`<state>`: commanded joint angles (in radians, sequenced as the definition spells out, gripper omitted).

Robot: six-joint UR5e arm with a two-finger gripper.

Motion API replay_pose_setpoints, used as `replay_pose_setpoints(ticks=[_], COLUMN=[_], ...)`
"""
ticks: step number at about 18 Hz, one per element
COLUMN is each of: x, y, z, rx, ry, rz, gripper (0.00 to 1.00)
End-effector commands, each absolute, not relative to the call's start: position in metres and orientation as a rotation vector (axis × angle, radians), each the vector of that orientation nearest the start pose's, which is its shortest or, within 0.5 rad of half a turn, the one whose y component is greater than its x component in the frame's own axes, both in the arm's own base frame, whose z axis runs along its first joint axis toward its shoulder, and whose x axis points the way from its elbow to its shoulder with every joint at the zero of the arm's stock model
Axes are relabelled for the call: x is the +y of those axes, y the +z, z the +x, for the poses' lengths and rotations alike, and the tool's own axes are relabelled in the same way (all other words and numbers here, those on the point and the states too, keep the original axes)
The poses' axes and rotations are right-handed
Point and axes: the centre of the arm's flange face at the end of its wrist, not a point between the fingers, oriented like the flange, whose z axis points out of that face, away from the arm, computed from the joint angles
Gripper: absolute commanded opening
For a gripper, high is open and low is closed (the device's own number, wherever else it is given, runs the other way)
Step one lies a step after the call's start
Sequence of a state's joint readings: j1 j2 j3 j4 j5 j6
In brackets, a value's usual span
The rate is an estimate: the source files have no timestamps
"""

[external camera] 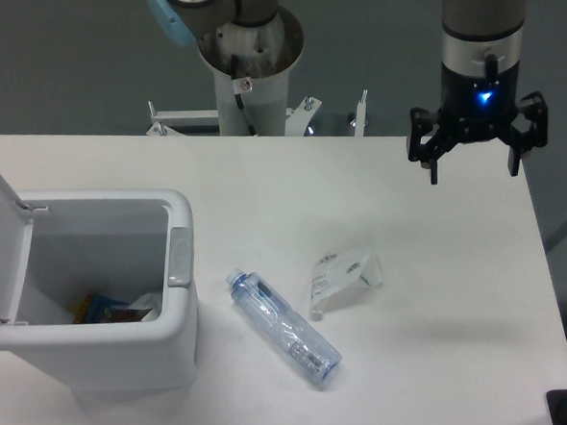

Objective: Place the trash in the trash can

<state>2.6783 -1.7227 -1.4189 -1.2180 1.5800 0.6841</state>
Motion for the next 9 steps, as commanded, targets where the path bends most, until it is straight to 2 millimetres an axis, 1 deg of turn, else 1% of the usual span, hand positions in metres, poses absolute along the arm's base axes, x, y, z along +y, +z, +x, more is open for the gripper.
replay_pose_setpoints(ticks=[6,8,9], x=[0.3827,0.3852,0.3876], y=[0.5265,0.5224,0.5167], z=[-0.4656,-0.4674,-0.4705], rx=[-0.607,-0.601,-0.597], ry=[0.449,0.44,0.435], rz=[-2.803,-2.805,-2.812], gripper=[1.0,1.0,1.0])
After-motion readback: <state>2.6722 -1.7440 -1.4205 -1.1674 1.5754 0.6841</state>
